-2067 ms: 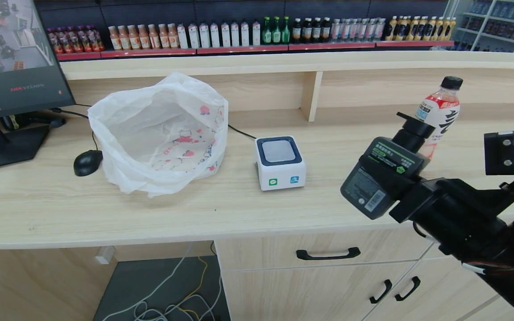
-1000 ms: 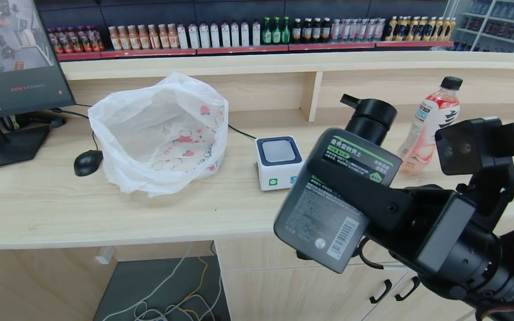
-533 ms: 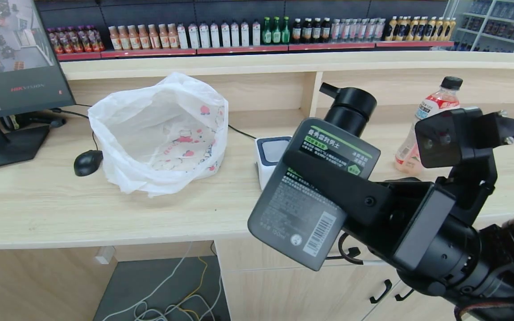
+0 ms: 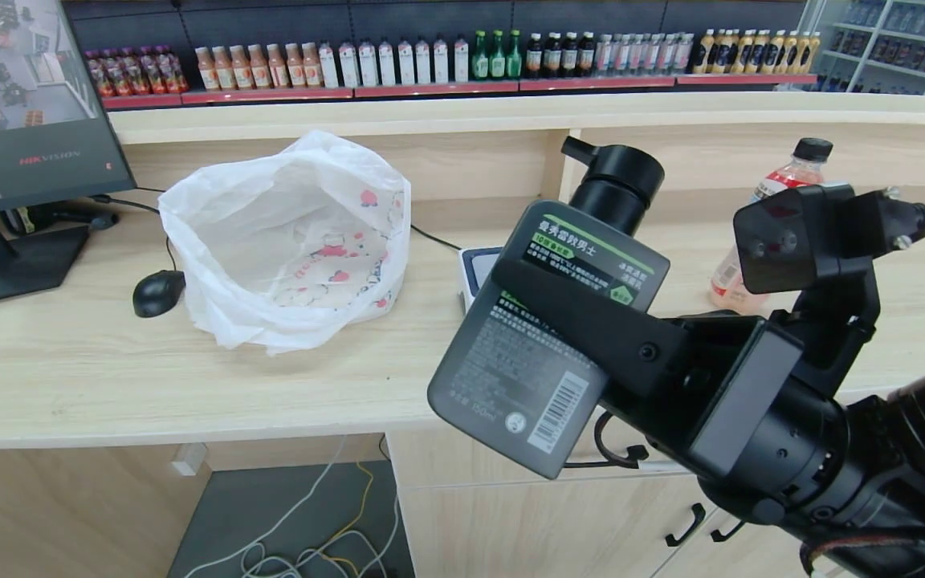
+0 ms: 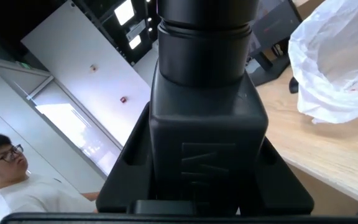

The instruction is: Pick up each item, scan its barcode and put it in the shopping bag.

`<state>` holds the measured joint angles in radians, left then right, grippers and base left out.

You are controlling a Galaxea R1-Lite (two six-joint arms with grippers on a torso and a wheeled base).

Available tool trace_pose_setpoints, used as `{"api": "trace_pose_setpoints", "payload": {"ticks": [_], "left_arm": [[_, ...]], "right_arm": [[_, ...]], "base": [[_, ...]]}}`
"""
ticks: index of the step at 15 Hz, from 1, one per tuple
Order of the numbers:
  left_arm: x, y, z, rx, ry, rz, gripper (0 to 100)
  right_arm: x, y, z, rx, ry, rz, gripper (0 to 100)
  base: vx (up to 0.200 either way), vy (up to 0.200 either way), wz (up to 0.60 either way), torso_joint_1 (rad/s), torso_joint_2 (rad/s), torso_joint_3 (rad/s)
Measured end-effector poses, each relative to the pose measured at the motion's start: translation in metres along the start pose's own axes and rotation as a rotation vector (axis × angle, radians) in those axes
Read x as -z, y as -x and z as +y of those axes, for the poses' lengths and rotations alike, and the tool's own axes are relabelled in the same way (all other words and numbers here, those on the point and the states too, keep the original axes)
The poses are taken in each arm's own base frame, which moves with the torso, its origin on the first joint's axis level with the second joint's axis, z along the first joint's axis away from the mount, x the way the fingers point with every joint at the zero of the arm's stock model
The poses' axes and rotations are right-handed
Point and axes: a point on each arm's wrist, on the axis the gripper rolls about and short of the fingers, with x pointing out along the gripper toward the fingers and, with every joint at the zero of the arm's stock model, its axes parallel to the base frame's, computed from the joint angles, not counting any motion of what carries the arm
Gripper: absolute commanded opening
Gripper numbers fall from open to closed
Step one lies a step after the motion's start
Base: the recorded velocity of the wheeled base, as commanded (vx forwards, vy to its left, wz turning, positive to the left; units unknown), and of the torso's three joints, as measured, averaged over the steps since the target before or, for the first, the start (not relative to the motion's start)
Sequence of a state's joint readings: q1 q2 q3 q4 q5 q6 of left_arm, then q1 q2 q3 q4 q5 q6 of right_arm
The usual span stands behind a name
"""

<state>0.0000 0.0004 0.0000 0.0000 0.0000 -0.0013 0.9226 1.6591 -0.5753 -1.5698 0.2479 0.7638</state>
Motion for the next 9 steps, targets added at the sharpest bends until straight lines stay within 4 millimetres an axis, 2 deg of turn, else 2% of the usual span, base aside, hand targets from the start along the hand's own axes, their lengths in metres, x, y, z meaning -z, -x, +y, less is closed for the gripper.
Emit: {"api": "trace_pose_setpoints", "payload": {"ticks": [9], "left_arm": [[0.0000,0.0000,0.0000,0.000,-0.001,0.000,100]], "right_arm": [[0.0044,-0.0001,0.0032,-0.009,0.008,0.014,0]], "base": [[0.000,0.000,0.00,0.000,0.00,0.000]]}}
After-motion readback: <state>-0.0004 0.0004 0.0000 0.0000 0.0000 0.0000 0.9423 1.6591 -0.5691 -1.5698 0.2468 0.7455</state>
